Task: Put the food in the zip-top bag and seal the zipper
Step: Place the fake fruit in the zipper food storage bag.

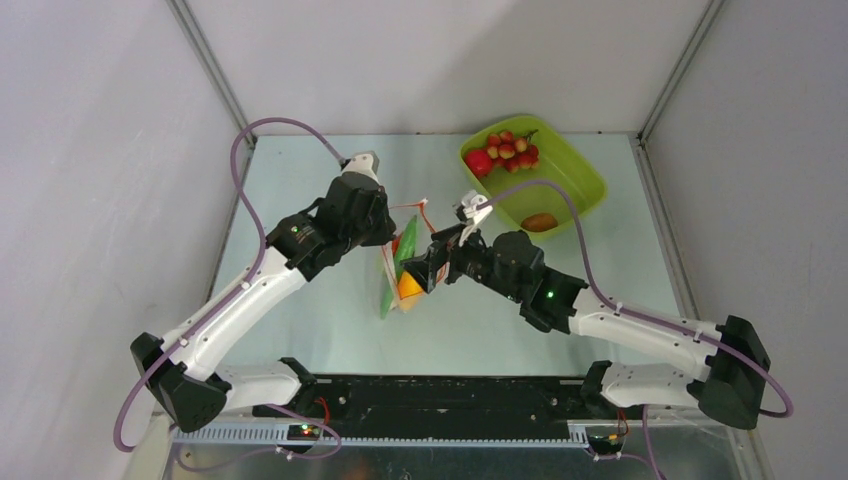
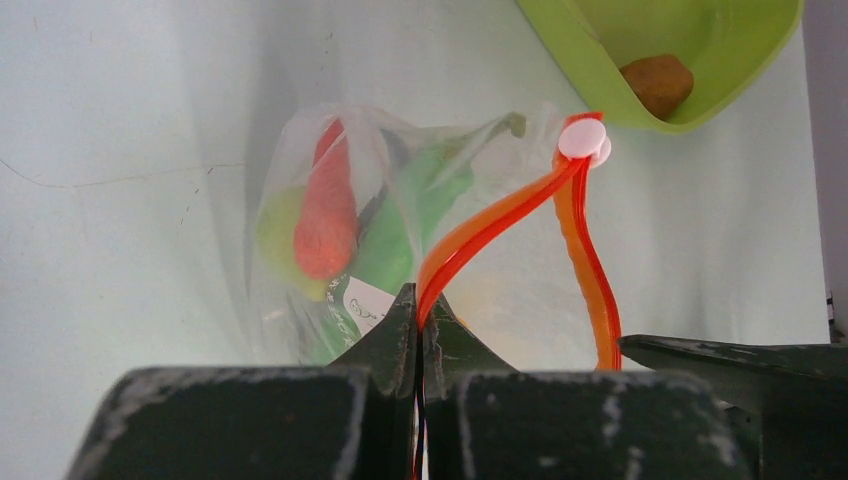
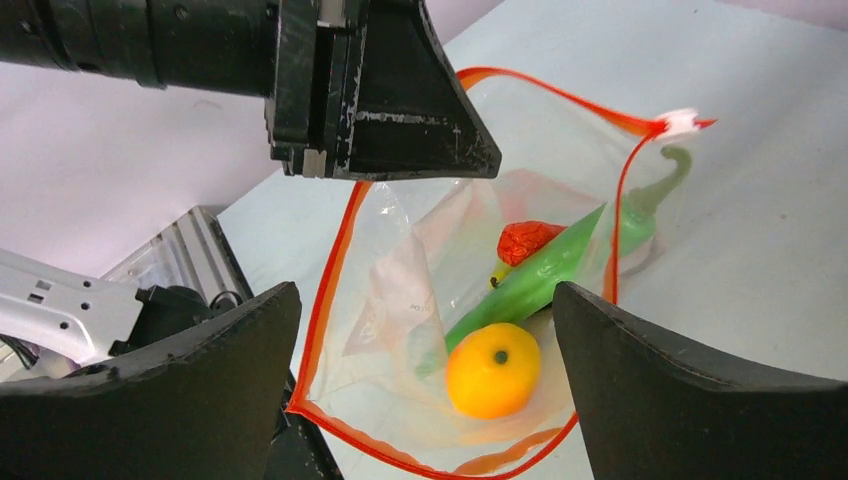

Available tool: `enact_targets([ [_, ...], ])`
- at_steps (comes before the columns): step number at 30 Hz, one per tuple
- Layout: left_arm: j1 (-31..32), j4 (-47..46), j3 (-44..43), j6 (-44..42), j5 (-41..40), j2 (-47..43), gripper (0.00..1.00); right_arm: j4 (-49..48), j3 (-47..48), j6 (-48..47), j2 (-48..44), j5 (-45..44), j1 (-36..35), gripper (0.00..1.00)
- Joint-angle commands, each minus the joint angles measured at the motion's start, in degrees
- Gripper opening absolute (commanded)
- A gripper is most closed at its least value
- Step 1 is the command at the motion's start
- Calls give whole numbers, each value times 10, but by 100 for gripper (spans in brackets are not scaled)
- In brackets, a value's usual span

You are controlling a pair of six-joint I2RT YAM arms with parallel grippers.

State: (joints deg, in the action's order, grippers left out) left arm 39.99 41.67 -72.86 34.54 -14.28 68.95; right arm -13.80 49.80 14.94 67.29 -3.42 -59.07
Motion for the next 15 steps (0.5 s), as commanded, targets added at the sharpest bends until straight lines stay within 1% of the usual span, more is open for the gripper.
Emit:
enact_targets([
  [1, -2, -24, 2, 8, 9, -19, 2, 2, 3, 7, -27, -25, -2, 99],
  [5, -3, -23, 3, 6, 8, -21, 2, 6, 3, 21, -45, -67, 4, 100],
  [6, -2, -23, 3, 6, 7, -22, 2, 8, 3, 25, -52, -76, 14, 100],
  [7, -2, -23, 3, 6, 6, -22, 2, 17, 4, 49, -56, -78, 32, 100],
  [8, -3, -24, 3, 5, 6, -22, 2, 40, 7, 71, -64, -70, 44, 100],
  [9, -3, -24, 2, 4, 4, -22, 2, 52, 9, 113, -70, -59, 79, 99],
  [10, -3, -23, 2, 3, 3, -21, 2, 72, 10, 132, -72, -20, 97, 99],
  [11, -3, -22, 1, 3, 0, -21, 2, 79, 11, 155, -74, -1, 138, 99],
  [12, -3, -21, 1, 3, -1, -21, 2, 87, 11, 161, -74, 32, 156, 99],
  [13, -3, -21, 1, 2, -3, -20, 2, 89, 11, 157, -73, 46, 189, 99],
  [15, -3, -19, 0, 1, -4, -19, 2, 86, 11, 141, -65, 53, 227, 100],
])
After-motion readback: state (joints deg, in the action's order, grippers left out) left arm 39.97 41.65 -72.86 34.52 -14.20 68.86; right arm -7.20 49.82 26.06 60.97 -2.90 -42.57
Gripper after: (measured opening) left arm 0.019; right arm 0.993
